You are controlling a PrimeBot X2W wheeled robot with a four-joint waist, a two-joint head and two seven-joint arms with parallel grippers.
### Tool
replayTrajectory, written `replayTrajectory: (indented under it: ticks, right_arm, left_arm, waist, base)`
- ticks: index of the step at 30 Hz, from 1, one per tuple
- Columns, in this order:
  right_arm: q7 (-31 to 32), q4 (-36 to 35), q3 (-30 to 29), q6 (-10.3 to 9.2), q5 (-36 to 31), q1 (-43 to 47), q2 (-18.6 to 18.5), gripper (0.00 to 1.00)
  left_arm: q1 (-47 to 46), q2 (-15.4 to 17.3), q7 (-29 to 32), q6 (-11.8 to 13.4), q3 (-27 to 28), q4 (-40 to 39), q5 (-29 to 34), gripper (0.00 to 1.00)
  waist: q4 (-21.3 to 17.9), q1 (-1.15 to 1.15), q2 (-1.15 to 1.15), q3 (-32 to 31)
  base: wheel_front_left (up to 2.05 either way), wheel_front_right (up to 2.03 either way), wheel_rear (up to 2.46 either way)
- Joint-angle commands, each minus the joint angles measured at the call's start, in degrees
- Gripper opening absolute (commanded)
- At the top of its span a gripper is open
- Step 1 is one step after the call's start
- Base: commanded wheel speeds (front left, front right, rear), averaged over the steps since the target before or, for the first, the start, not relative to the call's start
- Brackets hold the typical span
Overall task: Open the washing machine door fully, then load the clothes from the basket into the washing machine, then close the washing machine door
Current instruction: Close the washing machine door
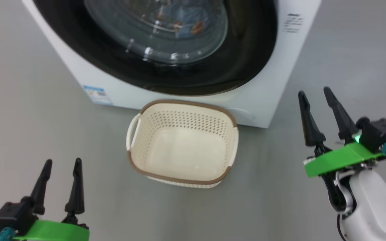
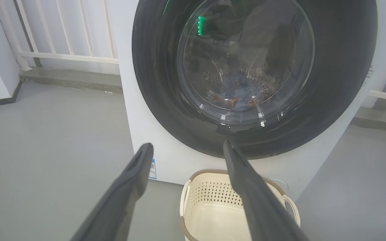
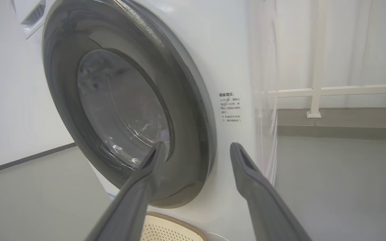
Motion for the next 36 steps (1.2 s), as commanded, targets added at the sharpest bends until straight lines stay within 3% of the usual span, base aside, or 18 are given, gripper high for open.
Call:
replayTrajectory:
  ticks: [1,21,36]
  right_arm:
    - [-0.4,-1.8,0.6,-0.15,0.3,2.0,0.4,1.0]
    - [-0.4,-6.2,-0.3,-0.15,0.3,15.1,-2.1,1.0]
    - [-0.4,-9.5,-1.8,-0.15,-0.1,21.7,-1.9,1.0]
  left_arm:
    - [0.1,2.2,-0.4,0.0,2.2,-1.2,0.4,1.0]
    - [5.8,4.0,-0.4,0.0,4.0,-1.3,1.0,1.0]
    - [8.9,4.2,-0.4,0.0,7.2,-2.1,1.6,1.0]
  waist:
    - [-3.6,0.01,0.0,-3.1]
    - [-12.5,0.01,0.0,-10.2]
    - [-17.4,0.01,0.0,-11.7]
  base:
    - [0.0,0.0,0.0]
    - [0.0,0.0,0.0]
    - [0.0,0.0,0.0]
